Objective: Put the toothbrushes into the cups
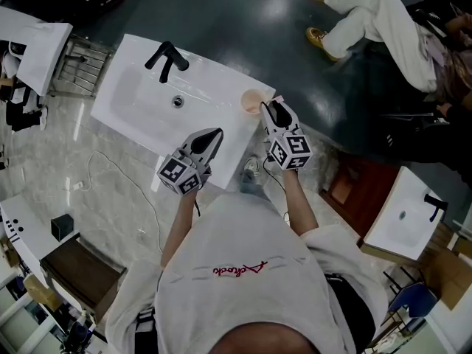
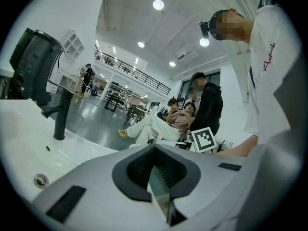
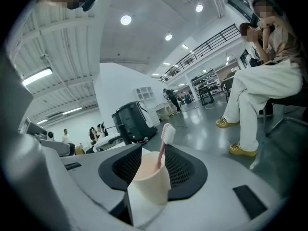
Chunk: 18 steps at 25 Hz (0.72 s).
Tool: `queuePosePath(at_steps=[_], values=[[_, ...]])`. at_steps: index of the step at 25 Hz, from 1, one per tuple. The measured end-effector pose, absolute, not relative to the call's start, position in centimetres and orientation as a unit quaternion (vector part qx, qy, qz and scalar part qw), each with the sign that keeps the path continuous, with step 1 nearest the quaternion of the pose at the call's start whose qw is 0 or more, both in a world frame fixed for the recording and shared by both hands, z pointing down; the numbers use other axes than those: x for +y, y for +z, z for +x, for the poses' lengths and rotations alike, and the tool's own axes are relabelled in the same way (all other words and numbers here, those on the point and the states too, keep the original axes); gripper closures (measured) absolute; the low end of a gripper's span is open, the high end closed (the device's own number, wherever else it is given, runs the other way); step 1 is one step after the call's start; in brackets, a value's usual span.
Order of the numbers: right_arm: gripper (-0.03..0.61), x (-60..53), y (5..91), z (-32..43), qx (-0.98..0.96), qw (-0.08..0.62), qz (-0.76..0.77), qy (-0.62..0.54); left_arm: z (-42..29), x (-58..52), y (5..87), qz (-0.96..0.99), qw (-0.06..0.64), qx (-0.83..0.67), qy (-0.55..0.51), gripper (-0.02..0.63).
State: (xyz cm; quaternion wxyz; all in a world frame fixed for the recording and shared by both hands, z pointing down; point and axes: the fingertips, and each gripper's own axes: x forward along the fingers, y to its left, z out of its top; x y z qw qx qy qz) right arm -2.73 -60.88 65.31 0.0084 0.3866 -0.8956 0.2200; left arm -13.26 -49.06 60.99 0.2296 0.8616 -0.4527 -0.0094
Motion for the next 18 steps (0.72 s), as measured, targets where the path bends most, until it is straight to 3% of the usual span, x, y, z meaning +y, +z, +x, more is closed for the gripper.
queuePosePath(at_steps=[11,14,18], values=[[0.458,-60.0,64.8,-1.4,-0.893,0.010,0.394,0.219,-12.1,-49.3,60.6,0.872,0.223,-0.435,-0.011,0.600],[0.516,-59.8,64.3,-0.8,-0.893,0.008,0.397,0.211,-11.5,-49.3,60.4,0.875,0.222,-0.430,-0.013,0.600],[0.545,-59.0,63.4,-0.5,-0.898,0.011,0.401,0.181,-11.0,-48.8,60.3,0.880,0.216,-0.423,-0.013,0.600]])
